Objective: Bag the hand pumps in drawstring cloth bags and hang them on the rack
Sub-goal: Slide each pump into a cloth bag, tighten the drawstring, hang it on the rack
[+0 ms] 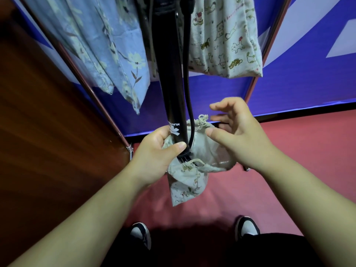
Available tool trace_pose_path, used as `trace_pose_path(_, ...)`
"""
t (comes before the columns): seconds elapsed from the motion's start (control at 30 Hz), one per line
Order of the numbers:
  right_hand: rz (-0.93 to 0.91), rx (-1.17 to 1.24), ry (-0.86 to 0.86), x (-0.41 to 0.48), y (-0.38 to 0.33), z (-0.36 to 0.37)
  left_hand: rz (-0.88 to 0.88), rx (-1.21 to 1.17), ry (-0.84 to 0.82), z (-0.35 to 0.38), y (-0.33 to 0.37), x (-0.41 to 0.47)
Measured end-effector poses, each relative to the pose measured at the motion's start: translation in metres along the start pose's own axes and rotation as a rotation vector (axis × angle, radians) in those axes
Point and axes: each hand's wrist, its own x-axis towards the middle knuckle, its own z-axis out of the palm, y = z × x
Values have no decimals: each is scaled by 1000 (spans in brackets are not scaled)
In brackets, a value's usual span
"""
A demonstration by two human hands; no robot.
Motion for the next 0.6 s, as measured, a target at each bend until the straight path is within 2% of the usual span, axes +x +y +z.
trace_pose_path(0.1, -114, 181, -23, 1, -18, 4, -36, 12, -30, 1, -8, 1)
trace_pose_path(0.33, -223, 152, 124, 8, -35, 5, -120, 144, -69, 7, -28, 1)
trace_pose_path(0.5, -264, -23, 239, 8, -35, 0, -149, 231, -81, 5, -32, 2)
trace_pose_path(0.6, -258, 5, 260, 10, -33, 2, -164, 267, -83, 5, -33, 2)
